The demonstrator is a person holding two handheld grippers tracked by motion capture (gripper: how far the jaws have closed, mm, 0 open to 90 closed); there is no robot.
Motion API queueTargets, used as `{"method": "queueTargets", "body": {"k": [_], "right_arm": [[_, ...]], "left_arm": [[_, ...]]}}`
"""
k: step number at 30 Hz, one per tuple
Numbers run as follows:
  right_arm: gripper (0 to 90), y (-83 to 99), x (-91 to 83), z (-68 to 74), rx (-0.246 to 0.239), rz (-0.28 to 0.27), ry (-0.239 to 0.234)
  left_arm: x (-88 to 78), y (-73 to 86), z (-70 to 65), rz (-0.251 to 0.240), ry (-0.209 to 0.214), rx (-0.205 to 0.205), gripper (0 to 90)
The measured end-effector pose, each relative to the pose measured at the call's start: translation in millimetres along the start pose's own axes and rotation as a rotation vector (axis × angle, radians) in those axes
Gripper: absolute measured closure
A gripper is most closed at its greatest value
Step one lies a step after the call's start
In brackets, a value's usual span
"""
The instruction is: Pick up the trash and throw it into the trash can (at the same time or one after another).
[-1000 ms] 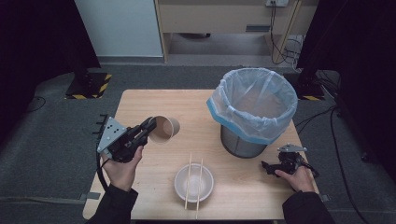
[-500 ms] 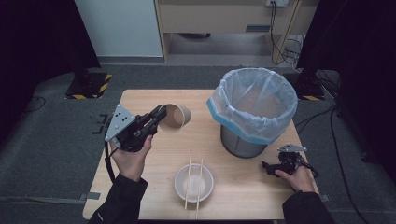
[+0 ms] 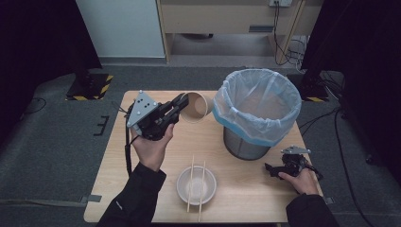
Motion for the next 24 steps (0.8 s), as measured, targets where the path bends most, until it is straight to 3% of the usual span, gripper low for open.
{"method": "queueTargets", "body": {"k": [16, 24], "right_arm": [[0.7, -0.1, 0.2, -0.4, -0.004, -0.003, 0.001], [0.7, -0.1, 0.3, -0.4, -0.005, -0.003, 0.001]], "left_arm": [[49.0, -26.1, -24.2, -0.023, 0.057, 0.031, 83.5], [78.0, -30.7, -32.1, -0.026, 0.085, 0.01, 83.4]]}}
Point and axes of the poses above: each handheld gripper's, and its own axes: x roughly forward along the jaws, y roughly out of its underside, z roughly to its left, the point moved 4 cm from there along x, roughly forward along the jaws, and after that the axes turned 1 degree about x, right-handed, at the moved point
